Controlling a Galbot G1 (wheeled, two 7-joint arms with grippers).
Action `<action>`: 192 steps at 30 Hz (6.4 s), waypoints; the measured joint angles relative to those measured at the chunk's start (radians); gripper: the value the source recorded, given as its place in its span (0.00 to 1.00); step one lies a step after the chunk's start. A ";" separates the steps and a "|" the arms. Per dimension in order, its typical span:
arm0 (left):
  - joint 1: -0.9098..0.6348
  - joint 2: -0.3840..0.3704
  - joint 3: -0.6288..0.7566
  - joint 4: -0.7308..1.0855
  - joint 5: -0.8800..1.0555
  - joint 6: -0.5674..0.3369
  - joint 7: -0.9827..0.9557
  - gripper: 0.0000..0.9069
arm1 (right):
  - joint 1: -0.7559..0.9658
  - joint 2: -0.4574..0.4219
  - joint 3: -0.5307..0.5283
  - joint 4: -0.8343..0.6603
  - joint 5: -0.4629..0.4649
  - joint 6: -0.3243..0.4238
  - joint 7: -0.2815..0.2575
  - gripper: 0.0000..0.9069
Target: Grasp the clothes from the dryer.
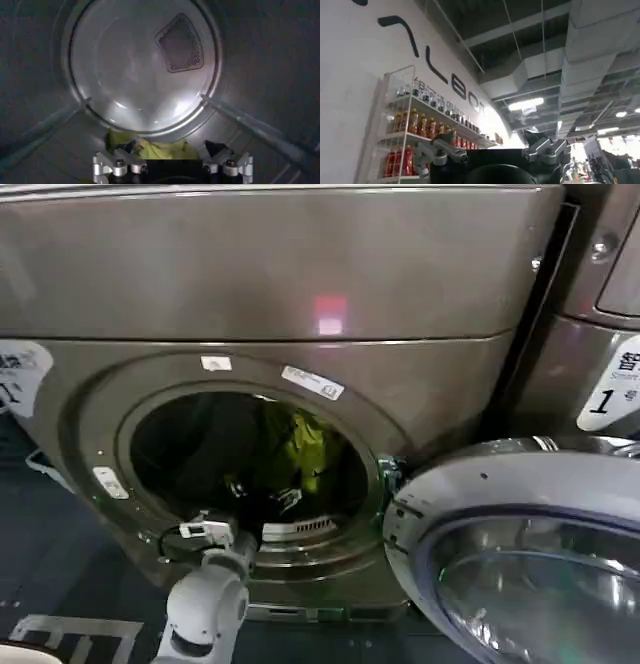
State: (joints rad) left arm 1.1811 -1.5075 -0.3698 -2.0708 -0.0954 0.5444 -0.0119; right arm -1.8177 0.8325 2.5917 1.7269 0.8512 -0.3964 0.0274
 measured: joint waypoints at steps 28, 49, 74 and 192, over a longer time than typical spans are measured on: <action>-0.159 -0.014 0.007 0.147 0.005 -0.036 0.010 1.00 | -0.039 0.030 0.036 0.007 -0.067 0.019 -0.055 1.00; -0.644 -0.057 -0.009 0.750 0.048 -0.146 0.019 1.00 | -0.013 0.005 0.009 -0.012 -0.087 0.041 -0.080 1.00; -1.100 0.005 0.201 1.503 0.412 -0.455 0.723 1.00 | -0.026 0.014 0.015 -0.018 -0.064 0.041 -0.084 1.00; -0.570 -0.045 -0.074 0.749 0.082 -0.725 0.030 0.00 | 0.017 0.046 -0.049 0.039 -0.086 0.136 -0.054 1.00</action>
State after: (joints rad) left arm 0.6109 -1.5522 -0.4437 -1.3219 -0.0137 -0.1806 0.0176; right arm -1.8005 0.8781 2.5426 1.7656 0.7650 -0.2603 -0.0264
